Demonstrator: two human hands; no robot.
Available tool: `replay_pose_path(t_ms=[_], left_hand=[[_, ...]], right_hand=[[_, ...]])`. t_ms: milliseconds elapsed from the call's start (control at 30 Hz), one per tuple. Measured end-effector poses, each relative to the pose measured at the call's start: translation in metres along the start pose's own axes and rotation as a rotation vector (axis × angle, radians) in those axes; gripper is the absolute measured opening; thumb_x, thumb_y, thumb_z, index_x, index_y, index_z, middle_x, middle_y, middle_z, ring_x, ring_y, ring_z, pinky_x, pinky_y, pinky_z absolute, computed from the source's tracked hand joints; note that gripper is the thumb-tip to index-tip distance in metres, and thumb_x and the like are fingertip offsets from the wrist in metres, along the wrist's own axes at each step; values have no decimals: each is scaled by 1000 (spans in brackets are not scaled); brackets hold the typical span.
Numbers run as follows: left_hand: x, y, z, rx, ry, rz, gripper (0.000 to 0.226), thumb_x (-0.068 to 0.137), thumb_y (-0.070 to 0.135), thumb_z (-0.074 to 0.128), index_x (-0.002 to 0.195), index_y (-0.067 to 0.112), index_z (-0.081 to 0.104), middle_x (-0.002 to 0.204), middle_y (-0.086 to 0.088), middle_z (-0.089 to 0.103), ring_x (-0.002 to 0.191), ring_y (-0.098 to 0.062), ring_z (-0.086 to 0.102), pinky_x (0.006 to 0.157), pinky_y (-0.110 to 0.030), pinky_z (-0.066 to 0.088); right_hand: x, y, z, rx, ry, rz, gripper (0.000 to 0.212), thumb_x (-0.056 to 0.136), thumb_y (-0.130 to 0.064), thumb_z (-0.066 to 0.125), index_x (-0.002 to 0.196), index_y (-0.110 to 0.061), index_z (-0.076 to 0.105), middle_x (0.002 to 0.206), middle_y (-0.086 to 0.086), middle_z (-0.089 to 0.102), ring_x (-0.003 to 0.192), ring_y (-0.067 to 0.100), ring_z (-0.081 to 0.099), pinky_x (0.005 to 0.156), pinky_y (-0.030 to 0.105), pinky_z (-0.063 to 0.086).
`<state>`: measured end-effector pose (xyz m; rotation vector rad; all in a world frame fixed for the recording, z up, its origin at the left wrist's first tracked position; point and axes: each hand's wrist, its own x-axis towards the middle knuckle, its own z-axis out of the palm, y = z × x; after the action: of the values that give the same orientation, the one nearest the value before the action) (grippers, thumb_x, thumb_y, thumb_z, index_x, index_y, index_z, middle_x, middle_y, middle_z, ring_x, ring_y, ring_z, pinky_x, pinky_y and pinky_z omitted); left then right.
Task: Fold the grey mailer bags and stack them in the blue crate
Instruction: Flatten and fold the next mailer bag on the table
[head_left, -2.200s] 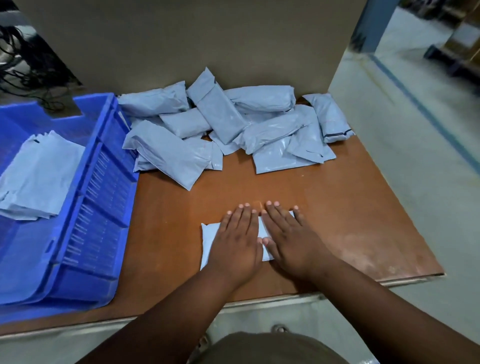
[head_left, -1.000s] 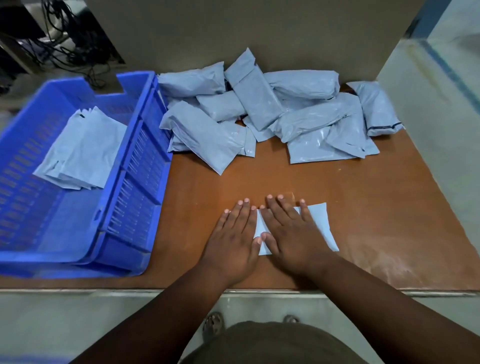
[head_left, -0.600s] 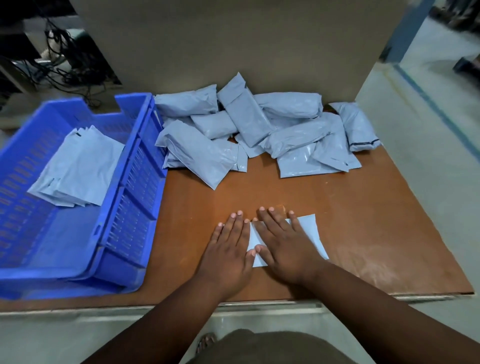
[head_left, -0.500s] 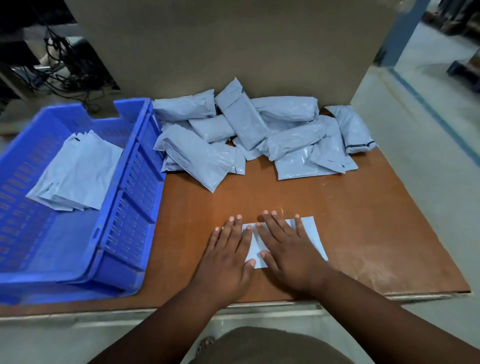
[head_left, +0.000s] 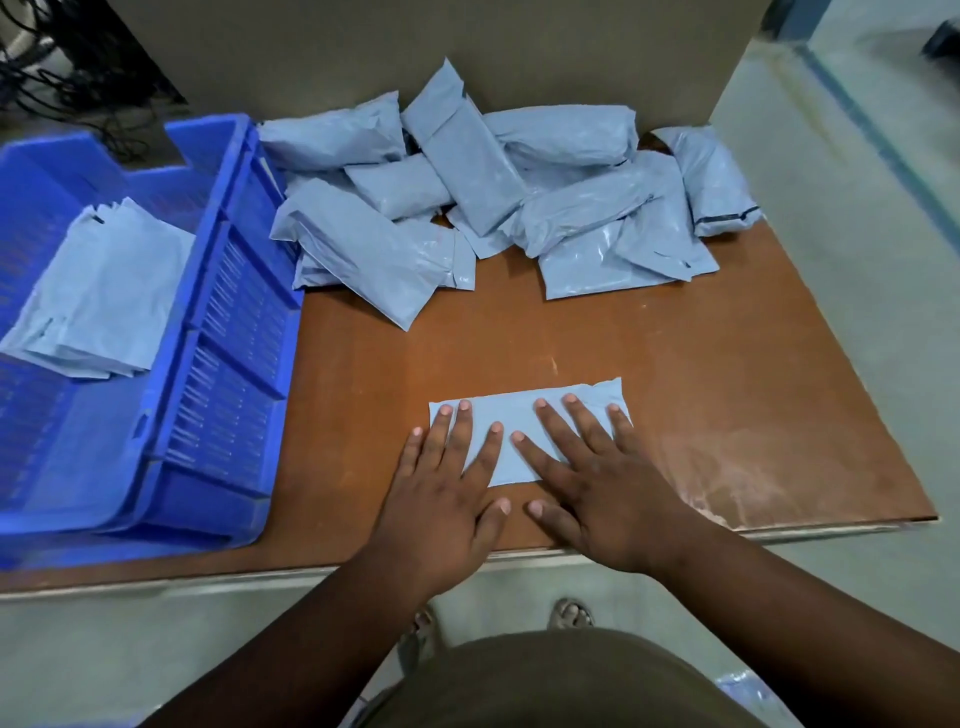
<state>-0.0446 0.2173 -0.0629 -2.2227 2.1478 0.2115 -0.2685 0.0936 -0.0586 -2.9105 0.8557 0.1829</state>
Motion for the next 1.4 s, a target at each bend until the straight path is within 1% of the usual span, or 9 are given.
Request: replay_pose_path(t_ms=[300,433,667,933,967,1033,1133,1267,1400], left_hand=[[9,19,-17,14,16,-9,73,107,64,18,170,33,-2,177,-5,-15,162,-25,-18,129,-60,6],[28,36,-20,9,53,42,74,107,65,21,169,35,-7,177,-2,-18,162,-23,-19,131,-56,1],[57,43,-5,19,22,65,72,106,64,12,169,35,-6,177,3,-18,163,-22,-18,129,-59,4],[63,38,-11,-79,-63,76,68,106,66,10,168,41,-6,177,8,-17,162,-17,-18,131,-54,-3],[66,36,-18,-91,-91,64,68,107,65,14,168,41,-2,177,7,-12,163,-18,-13,131,-52,-1],[77,34,-35,-91,-97,37,70,105,65,36,166,39,15,176,4,13,162,-22,12,130,-52,13],[96,32,-64,-65,-101,-23,85,83,74,65,155,44,29,153,7,49,139,-23,46,113,-54,41],[111,29,-83,-77,-211,-59,81,64,78,73,133,41,53,128,10,64,120,-22,60,101,-52,50],[110,18,-103,-170,-119,-57,60,77,55,81,128,30,64,124,4,69,113,-22,64,91,-34,51]], right_hand=[[-3,9,-3,50,29,-20,75,104,-75,19,168,-43,-2,177,-1,-12,163,27,-11,125,67,8],[-9,31,-10,47,68,51,79,103,-77,20,169,-36,8,178,3,-3,164,27,-5,126,67,10],[-11,47,3,23,45,68,82,102,-79,13,170,-33,6,178,7,2,164,30,-2,125,68,6],[-9,47,5,60,68,76,82,101,-80,8,169,-34,4,178,5,-2,164,29,-6,125,68,0],[-8,46,5,77,73,85,83,100,-81,8,169,-35,8,178,4,-1,164,27,-6,125,68,0],[-6,44,-1,128,78,107,82,100,-81,11,168,-36,17,178,3,1,164,25,-4,125,68,-1],[4,40,-13,154,96,90,76,102,-74,22,166,-33,22,178,4,2,164,25,1,125,69,4],[25,36,-35,177,132,50,76,98,-59,47,165,-34,20,176,0,11,163,25,6,123,73,9],[51,41,-71,206,188,13,68,99,-58,54,160,-38,31,160,-9,39,151,21,33,123,73,9]])
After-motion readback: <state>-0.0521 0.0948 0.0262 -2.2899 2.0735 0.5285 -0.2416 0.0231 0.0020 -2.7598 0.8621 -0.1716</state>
